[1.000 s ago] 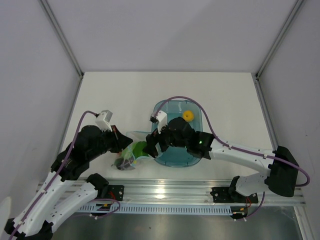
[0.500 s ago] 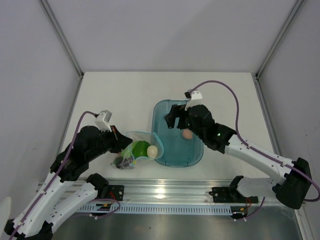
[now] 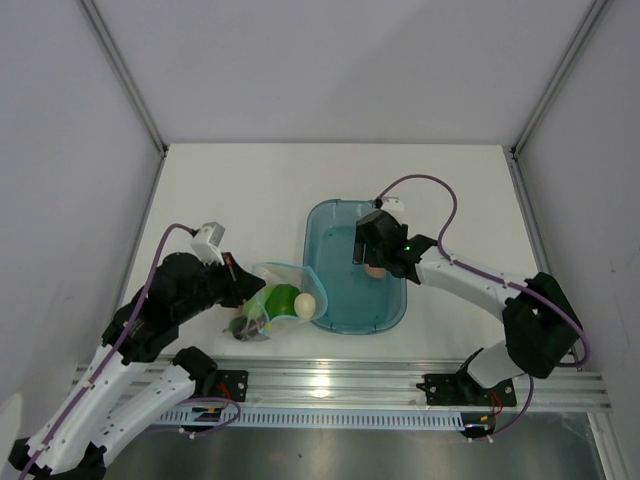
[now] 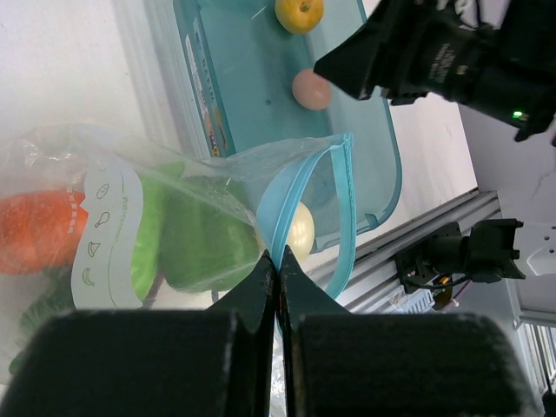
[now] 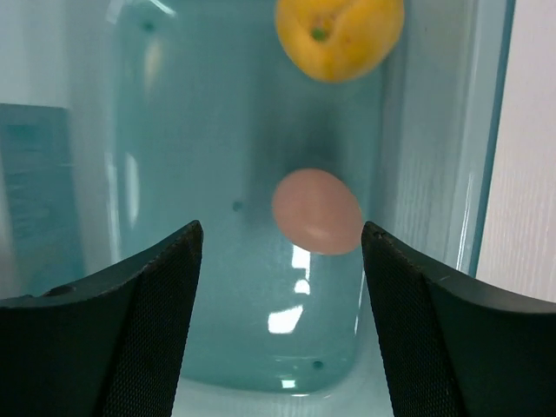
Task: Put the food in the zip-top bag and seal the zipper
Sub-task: Pick up the fake food from the bin.
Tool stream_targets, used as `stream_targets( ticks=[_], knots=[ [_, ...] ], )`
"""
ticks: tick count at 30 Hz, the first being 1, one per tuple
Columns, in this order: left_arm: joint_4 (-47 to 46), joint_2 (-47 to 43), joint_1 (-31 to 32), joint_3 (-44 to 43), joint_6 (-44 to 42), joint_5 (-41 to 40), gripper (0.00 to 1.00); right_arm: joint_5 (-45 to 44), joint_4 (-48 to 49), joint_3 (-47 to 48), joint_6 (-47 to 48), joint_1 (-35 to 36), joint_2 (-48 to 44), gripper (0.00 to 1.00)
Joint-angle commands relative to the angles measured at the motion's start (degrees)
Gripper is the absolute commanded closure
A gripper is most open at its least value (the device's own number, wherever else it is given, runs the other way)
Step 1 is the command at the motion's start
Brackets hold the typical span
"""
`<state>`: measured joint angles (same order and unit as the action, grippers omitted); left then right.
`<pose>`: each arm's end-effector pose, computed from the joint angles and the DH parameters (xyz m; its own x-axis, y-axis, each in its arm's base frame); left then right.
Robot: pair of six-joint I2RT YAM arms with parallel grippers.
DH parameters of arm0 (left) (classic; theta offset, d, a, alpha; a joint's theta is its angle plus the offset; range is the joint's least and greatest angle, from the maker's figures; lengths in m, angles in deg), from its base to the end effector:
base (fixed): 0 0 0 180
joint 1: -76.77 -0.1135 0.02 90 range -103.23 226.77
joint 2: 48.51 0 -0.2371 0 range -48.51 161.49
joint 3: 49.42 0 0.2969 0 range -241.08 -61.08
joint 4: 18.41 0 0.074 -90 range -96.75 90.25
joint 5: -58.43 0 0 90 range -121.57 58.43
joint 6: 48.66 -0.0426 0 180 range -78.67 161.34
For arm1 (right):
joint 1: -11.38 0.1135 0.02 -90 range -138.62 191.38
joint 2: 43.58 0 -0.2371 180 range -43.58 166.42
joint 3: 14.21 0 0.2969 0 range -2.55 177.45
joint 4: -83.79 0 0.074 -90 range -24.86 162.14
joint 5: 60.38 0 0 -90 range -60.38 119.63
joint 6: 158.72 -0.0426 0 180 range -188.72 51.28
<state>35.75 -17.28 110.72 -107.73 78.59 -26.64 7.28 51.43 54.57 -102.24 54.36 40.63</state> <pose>0.1517 -0.1065 0.3186 -0.6758 -0.2720 -0.6851 0.2648 0.7777 -0.5701 0.2733 0.2325 0.1864 -0.6968 0.0488 -0.7156 -0.0707 0.9881 0.1363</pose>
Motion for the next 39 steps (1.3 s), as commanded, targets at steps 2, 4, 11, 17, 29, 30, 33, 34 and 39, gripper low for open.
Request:
stream_targets(
  ticks=[2,4,11,17,29,30,33,34,39],
  knots=[
    [-2.6,-0.81,-0.2,0.16,-0.08,1.05,0.99,-2.79,-5.83,4.83,-1.99,-0.18,6.04,0.26],
    [-2.6,-0.9,-0.2,0.25,-0.08,1.05,0.99,-2.18,-6.97,6.07,-2.08,-0.18,7.9,0.26],
    [-2.51,-1.25,-0.29,0.51,-0.08,1.05,0.99,-1.12,-6.27,6.42,-1.99,-0.09,10.63,0.27],
    [-2.69,-0.99,-0.29,0.16,-0.16,1.31,0.99,-1.47,-5.66,6.6,-1.46,-0.18,13.26,0.28],
    [-2.69,-0.64,-0.38,-0.11,-0.34,1.22,0.99,-2.0,-4.25,6.69,-1.38,-0.27,16.96,0.44],
    [-2.6,-0.55,-0.38,-0.19,-0.34,1.31,0.99,-2.17,-4.08,6.42,-1.46,-0.27,16.87,0.46],
    [-2.51,-0.55,-0.47,-0.54,-0.25,1.22,1.0,-2.44,-3.11,5.9,-0.94,-0.27,16.17,0.59],
    [-2.51,-0.55,-0.47,-0.54,-0.34,1.31,0.99,-2.61,-3.11,5.72,-0.85,-0.27,15.91,0.63],
    [-2.51,-0.64,-0.56,-0.28,-0.25,1.49,0.99,-4.1,-3.2,5.11,-0.58,0.7,11.78,0.85]
  ],
)
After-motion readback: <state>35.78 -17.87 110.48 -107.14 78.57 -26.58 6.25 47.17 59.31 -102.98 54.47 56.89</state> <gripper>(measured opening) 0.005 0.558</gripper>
